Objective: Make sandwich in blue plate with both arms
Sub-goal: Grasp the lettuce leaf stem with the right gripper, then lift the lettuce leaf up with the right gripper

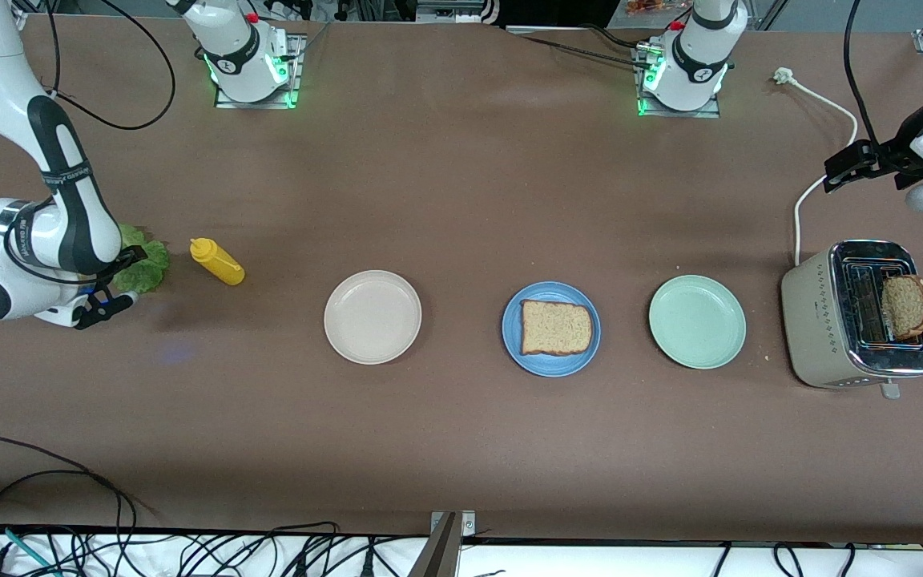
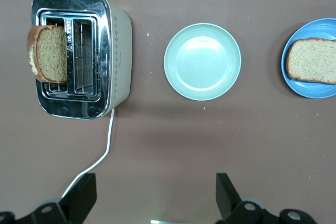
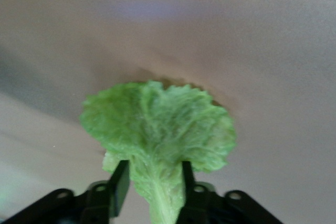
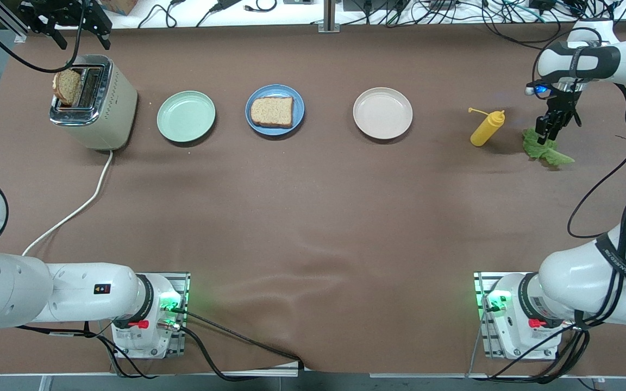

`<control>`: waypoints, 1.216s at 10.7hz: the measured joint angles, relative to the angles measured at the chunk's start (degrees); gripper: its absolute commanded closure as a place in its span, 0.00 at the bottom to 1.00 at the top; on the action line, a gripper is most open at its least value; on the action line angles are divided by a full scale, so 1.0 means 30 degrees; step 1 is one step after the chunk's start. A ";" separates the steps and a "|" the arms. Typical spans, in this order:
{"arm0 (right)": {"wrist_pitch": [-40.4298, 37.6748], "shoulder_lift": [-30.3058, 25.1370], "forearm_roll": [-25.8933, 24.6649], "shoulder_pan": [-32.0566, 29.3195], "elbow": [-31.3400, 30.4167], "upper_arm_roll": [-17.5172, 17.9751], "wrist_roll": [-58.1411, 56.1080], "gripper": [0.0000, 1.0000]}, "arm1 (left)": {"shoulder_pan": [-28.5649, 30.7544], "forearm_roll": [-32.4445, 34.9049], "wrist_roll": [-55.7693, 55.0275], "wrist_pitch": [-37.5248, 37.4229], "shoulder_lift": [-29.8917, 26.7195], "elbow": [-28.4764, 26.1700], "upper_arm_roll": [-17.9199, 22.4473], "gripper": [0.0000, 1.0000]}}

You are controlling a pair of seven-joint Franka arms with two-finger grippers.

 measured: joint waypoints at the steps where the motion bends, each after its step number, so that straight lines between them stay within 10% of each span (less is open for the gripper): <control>1: 0.0001 0.0000 0.0000 -0.0018 0.0000 0.0000 0.0000 1.00 | 0.0000 0.0000 -0.0055 -0.0001 0.0004 0.0000 -0.0058 0.00; 10: -0.0743 -0.0140 0.0000 -0.0116 0.0991 0.0100 0.0001 1.00 | 0.0003 0.0001 -0.0611 -0.0036 -0.0002 0.0847 -0.0069 0.00; 11: -0.1734 -0.0161 0.0000 -0.0062 0.1706 0.0171 0.0004 0.90 | 0.0009 0.0001 -0.0627 -0.0076 -0.0002 0.0850 -0.0066 0.00; 12: -0.2517 -0.0193 0.0001 0.0034 0.2254 0.0216 0.0007 0.52 | 0.0022 0.0001 -0.0640 -0.0202 -0.0002 0.0851 -0.0053 0.00; 13: -0.2876 -0.0156 0.0001 0.0087 0.2374 0.0230 0.0007 0.34 | 0.0034 0.0001 -0.0641 -0.0270 -0.0002 0.0852 -0.0052 0.00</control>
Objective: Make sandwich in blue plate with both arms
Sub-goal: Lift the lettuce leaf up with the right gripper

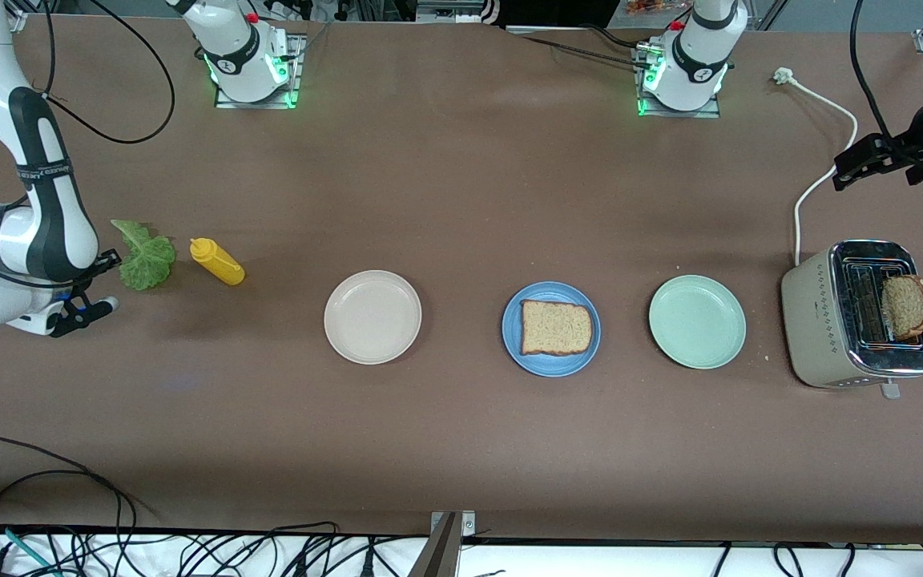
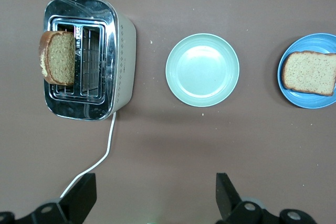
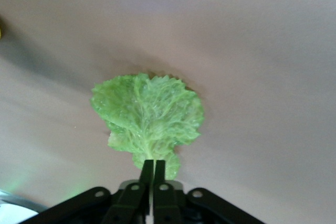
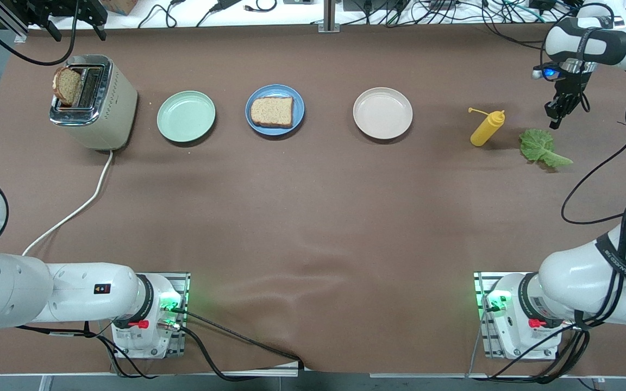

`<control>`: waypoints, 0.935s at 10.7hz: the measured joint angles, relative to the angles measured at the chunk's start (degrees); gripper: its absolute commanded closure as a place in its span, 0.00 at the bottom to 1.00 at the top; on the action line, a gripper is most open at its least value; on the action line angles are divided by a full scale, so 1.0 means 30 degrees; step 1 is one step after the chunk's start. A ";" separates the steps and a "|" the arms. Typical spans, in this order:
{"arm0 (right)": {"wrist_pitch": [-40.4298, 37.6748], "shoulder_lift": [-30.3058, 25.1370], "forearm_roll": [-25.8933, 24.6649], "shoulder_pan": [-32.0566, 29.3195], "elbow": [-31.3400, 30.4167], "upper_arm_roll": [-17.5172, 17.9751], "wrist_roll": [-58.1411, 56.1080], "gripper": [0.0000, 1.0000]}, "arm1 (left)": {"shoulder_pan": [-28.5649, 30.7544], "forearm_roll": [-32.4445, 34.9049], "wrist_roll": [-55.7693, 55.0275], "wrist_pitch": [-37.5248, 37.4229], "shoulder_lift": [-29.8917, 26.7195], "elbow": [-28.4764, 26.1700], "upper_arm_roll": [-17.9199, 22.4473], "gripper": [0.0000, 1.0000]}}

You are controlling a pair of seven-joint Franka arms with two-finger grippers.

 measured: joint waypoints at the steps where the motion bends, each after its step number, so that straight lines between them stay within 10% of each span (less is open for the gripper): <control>1: -0.0105 0.0225 0.0000 -0.0023 -0.0040 -0.0004 -0.0004 0.09 | -0.0001 0.0000 0.0000 -0.0014 0.0000 0.0001 -0.0025 0.00; 10: -0.0711 0.0945 0.0000 -0.0098 -0.0101 -0.0045 0.0045 0.00 | -0.0033 0.0000 0.0000 -0.0046 0.0000 0.0005 -0.0082 0.00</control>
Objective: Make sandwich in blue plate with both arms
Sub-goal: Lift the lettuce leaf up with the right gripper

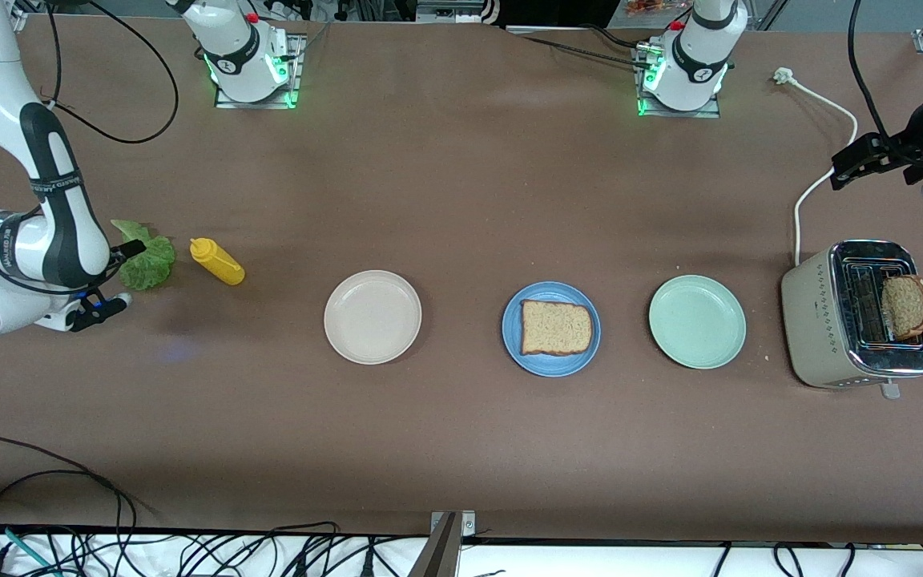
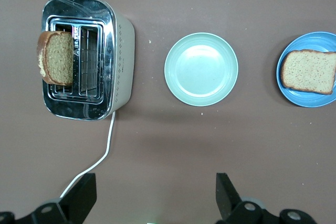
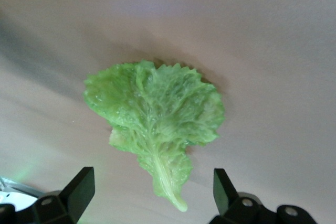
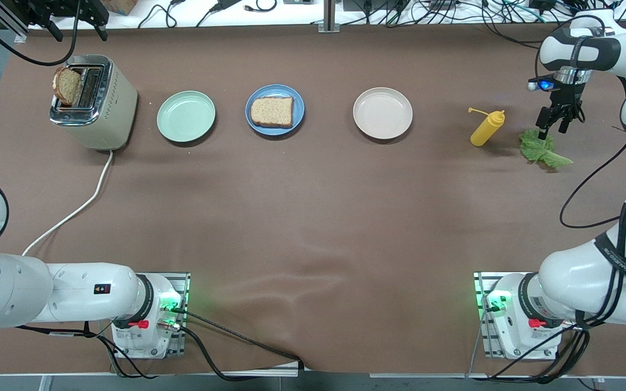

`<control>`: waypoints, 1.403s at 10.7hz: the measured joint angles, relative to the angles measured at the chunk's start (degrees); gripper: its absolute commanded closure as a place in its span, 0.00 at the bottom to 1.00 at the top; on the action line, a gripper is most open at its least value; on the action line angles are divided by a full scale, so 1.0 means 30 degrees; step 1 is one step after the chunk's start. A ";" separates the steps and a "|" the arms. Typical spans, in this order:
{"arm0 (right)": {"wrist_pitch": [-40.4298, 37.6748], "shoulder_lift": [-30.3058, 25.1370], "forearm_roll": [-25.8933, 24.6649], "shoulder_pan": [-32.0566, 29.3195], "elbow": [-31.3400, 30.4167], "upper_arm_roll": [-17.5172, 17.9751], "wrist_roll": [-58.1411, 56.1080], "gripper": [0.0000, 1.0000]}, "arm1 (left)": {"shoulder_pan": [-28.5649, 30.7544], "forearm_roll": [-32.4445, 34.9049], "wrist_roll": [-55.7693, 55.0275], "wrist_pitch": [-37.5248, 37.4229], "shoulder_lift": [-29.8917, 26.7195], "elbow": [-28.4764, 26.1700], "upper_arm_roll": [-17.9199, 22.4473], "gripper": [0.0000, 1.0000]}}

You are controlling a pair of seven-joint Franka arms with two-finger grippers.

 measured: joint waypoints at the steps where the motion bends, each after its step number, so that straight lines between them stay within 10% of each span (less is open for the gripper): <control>1: -0.0018 0.0096 0.0000 -0.0087 -0.0225 -0.0018 0.0000 0.00 | -0.0002 0.0000 0.0000 -0.0001 0.0000 0.0008 -0.0054 0.00; 4: 0.0004 0.0540 0.0000 -0.0488 -0.0603 -0.0068 0.0000 0.08 | -0.0024 0.0000 -0.0027 -0.0001 -0.0004 0.0221 -0.0674 0.00; 8: 0.0095 0.0636 0.0000 -0.0499 -0.0615 -0.0064 0.0000 0.73 | -0.0027 0.0000 -0.0034 -0.0007 -0.0004 0.0334 -0.0744 0.00; 11: 0.0119 0.0777 0.0000 -0.0665 -0.0649 -0.0068 0.0000 1.00 | -0.0027 0.0000 -0.0034 -0.0010 -0.0004 0.0335 -0.0743 0.00; 15: 0.0188 0.0828 0.0127 -0.0704 -0.0630 -0.0066 0.0001 1.00 | -0.0025 0.0000 -0.0034 -0.0022 -0.0004 0.0335 -0.0723 0.00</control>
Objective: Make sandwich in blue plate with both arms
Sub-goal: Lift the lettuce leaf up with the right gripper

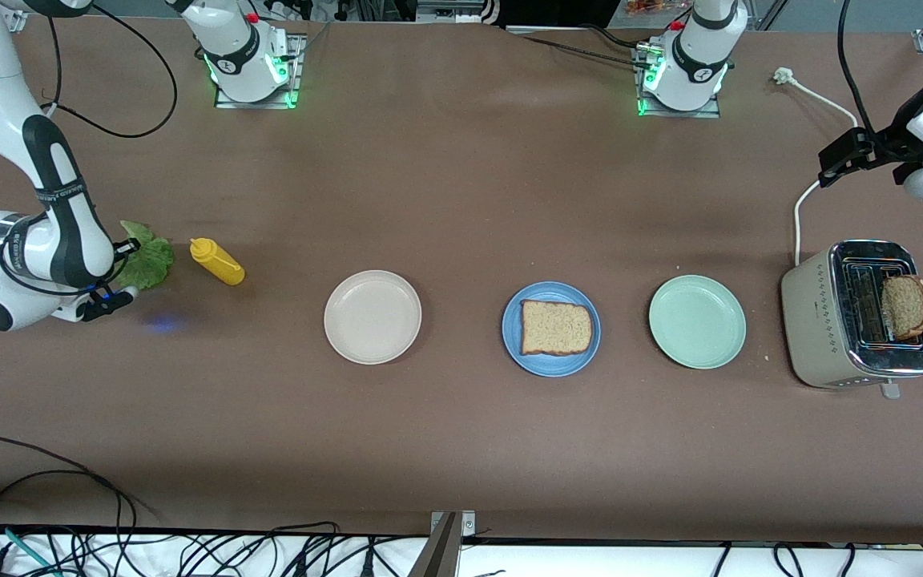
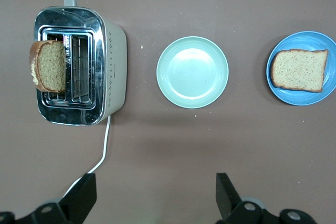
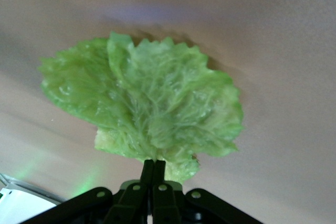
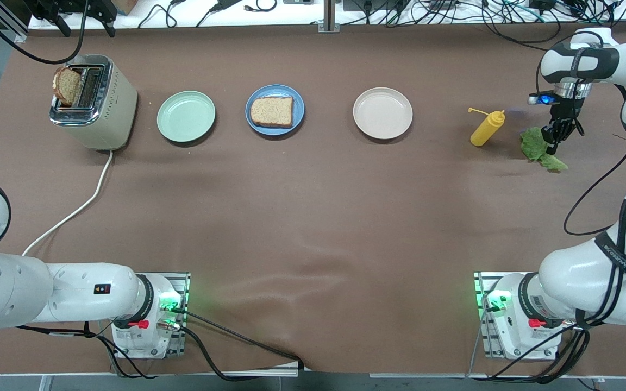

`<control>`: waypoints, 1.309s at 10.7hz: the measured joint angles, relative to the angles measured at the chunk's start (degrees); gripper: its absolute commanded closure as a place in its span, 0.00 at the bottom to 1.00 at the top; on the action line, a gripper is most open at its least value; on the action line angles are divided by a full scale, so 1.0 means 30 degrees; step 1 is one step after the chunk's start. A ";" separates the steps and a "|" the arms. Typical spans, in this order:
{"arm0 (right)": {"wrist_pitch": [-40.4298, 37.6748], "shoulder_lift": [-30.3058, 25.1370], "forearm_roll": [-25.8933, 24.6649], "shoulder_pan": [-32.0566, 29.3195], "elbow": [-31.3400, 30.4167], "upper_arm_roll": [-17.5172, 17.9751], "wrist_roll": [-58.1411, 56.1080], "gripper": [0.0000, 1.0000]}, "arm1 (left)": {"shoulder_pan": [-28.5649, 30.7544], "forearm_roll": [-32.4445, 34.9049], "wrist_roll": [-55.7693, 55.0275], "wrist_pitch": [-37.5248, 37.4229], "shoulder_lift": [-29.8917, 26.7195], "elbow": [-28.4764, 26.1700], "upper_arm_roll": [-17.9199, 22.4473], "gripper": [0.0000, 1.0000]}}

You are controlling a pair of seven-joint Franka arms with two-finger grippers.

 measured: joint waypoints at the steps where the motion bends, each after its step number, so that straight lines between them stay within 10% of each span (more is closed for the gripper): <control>1: 0.0010 -0.0016 0.0013 0.0000 0.0031 0.0005 0.0000 1.00 | 0.0004 0.0000 0.0000 -0.0001 0.0000 0.0000 0.0007 0.00; 14: -0.6874 -0.0739 0.0214 0.2556 0.8717 0.0418 0.0777 1.00 | 0.0001 0.0000 0.0000 -0.0011 0.0000 0.0019 -0.0014 0.00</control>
